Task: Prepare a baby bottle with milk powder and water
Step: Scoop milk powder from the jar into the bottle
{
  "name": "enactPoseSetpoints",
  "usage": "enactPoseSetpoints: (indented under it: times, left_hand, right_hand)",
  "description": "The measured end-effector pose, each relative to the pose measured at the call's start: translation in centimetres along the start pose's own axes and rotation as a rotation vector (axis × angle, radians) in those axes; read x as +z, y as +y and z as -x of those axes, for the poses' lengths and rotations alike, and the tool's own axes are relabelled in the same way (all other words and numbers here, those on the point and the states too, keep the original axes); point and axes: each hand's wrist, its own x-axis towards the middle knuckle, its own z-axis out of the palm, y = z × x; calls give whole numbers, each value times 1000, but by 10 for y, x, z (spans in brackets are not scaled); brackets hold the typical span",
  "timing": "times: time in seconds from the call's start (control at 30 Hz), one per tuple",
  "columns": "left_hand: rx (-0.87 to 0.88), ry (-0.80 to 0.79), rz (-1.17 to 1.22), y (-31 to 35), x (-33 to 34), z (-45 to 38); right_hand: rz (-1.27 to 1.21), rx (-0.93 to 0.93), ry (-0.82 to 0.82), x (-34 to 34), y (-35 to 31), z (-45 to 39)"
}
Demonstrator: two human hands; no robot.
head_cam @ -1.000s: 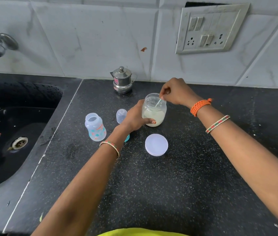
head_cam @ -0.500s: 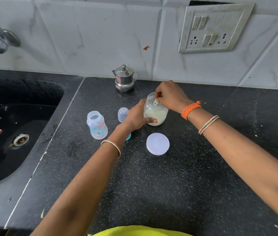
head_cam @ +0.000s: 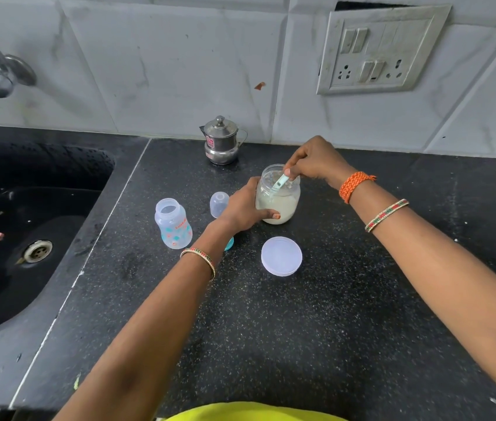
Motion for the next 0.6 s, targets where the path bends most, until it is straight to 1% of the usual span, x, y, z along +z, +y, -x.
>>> enactPoseSetpoints:
  times: [0.1, 0.17, 0.33, 0.43, 0.6]
  left_hand:
    - [-3, -5, -6, 1, -1, 1]
    - [-4, -7, -15, 1, -1, 2]
    - [6, -13, -66, 3, -3, 4]
    - [8, -31, -111, 0, -5, 6]
    - [8, -40, -114, -1, -13, 9]
  right_hand:
    - [-102, 47, 74, -8, 7, 1]
    - [-179, 70, 84, -12, 10, 2]
    - [-311, 120, -9, -17, 17, 5]
    - [-351, 137, -31, -16, 20, 6]
    - [-441, 161, -63, -16, 20, 8]
